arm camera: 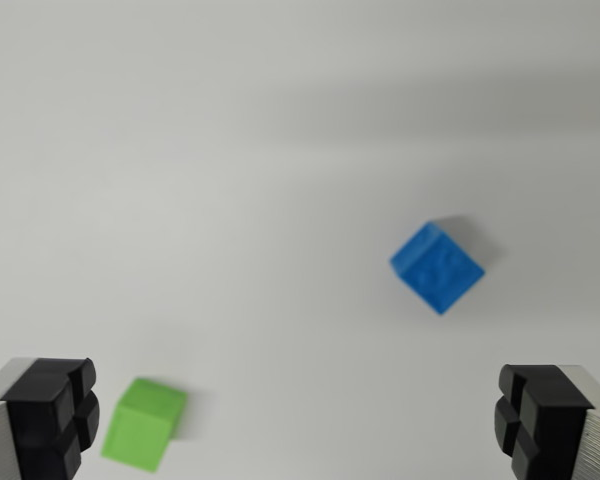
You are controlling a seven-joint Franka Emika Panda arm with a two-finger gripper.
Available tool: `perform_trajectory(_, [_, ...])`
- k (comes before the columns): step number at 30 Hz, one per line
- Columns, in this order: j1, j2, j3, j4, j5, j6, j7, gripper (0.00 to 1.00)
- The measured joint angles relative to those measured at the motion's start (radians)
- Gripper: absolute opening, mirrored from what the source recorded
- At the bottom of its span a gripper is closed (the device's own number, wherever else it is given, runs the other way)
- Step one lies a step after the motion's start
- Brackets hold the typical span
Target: Stack cube
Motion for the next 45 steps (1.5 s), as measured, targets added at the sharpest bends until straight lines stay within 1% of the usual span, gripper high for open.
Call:
perform_trajectory(15, [0.0, 0.0, 0.0, -0.001, 0.0, 0.0, 0.0, 1.0])
perform_trajectory(22, [0.0, -0.001, 0.0, -0.01, 0.0, 0.004, 0.003, 1.0])
perform_trajectory(34, [0.005, -0.015, 0.006, -0.051, 0.0, 0.028, 0.024, 1.0])
perform_trajectory(45, [0.014, -0.034, 0.012, -0.109, 0.0, 0.062, 0.054, 1.0])
